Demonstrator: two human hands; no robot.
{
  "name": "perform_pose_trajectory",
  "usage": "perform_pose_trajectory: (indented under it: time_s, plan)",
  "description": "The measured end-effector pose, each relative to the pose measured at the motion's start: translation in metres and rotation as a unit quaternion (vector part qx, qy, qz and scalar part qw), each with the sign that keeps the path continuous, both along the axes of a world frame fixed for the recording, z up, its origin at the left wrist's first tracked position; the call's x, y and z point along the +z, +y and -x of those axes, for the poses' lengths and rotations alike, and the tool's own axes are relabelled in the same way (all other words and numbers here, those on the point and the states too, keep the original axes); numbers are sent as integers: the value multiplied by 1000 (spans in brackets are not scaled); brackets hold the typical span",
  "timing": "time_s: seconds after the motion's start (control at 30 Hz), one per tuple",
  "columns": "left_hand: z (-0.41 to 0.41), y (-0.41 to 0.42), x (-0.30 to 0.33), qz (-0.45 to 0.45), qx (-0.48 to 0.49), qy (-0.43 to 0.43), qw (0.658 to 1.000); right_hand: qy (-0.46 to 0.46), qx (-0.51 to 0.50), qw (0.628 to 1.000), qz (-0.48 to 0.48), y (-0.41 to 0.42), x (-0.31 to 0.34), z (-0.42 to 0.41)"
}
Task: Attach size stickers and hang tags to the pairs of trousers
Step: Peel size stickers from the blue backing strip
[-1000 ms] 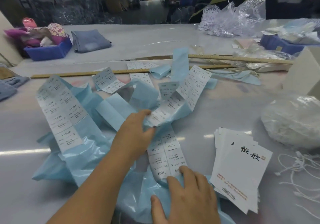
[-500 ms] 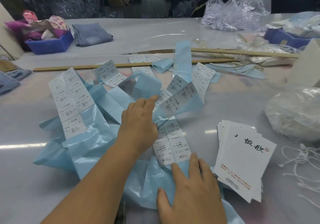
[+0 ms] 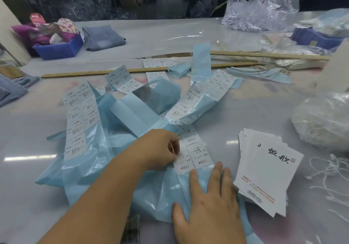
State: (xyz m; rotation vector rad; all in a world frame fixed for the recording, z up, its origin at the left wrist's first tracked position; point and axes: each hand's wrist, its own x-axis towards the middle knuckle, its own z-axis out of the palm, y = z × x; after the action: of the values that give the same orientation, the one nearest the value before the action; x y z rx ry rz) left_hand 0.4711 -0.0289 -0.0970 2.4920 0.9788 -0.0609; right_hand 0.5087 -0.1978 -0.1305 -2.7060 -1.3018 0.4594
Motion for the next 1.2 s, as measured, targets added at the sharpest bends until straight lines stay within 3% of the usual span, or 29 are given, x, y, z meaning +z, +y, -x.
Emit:
perform_pose_trajectory:
  time_s: [0.2, 0.37, 0.47, 0.7, 0.77, 0.83, 1.0, 1.2]
  plan:
    - [1, 6, -3, -44, 15, 6, 999, -13, -4, 1000, -28, -1, -3, 2]
    - [5, 5, -3, -3, -32, 47, 998, 4, -3, 999, -32, 1, -7, -1]
    - [4, 1, -3, -23, -47, 61, 997, 7, -1, 999, -45, 3, -5, -2]
    - [1, 0, -3, -28, -39, 10, 999, -1, 4, 997, -76, 5, 4, 2]
    - [1, 4, -5, -16, -11, -72, 997, -52, 2, 988, -149, 5, 9, 3]
    - [0, 10, -10, -68, 32, -133, 988, -90, 26, 973, -210, 4, 6, 3]
    - [2, 26, -28, -125, 120, 14, 985, -74, 47, 990, -109, 7, 1, 2]
    - [2, 30, -27, -159, 185, -20, 970, -68, 46, 994, -71, 8, 3, 1]
